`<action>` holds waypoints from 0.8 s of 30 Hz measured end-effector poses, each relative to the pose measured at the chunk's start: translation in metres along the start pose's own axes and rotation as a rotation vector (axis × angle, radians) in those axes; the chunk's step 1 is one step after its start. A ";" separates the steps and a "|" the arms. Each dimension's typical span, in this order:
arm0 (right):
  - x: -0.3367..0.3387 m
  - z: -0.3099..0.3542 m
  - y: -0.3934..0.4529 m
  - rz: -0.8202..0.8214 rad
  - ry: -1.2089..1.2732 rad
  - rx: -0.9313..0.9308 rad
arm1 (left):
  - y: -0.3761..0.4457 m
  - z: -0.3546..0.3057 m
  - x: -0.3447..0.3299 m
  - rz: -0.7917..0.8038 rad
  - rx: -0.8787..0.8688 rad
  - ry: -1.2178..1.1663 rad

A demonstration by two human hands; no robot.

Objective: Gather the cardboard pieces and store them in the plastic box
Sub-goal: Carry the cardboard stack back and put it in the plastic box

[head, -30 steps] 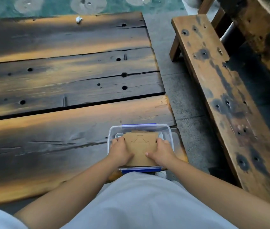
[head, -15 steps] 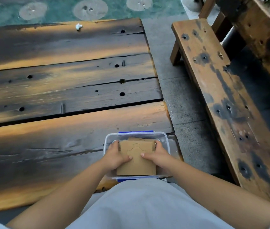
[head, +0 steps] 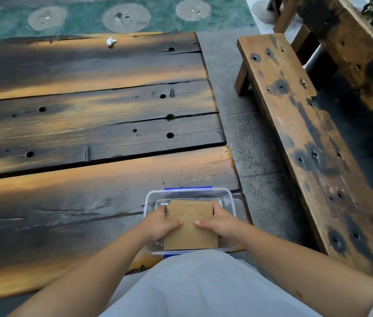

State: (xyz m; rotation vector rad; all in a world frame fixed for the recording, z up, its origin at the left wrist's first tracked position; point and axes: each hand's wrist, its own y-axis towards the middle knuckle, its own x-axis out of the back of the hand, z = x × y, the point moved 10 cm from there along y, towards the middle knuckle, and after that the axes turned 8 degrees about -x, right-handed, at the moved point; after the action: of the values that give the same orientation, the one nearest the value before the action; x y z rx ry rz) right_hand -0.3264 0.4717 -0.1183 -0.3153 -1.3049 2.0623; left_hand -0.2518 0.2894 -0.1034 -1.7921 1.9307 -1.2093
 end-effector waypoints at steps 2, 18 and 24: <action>0.004 0.005 -0.002 -0.091 -0.187 0.013 | 0.000 -0.004 0.000 0.024 0.000 0.071; 0.005 0.016 -0.004 -0.025 -0.077 0.008 | -0.006 0.005 -0.010 0.090 0.138 -0.433; -0.006 0.009 -0.002 0.062 0.132 -0.075 | -0.008 0.012 -0.020 0.014 0.189 -0.488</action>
State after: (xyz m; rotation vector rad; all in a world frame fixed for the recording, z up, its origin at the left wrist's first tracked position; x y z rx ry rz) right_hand -0.3264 0.4617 -0.1133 -0.5222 -1.3087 2.0100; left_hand -0.2333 0.3039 -0.1123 -1.7641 1.4992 -0.8150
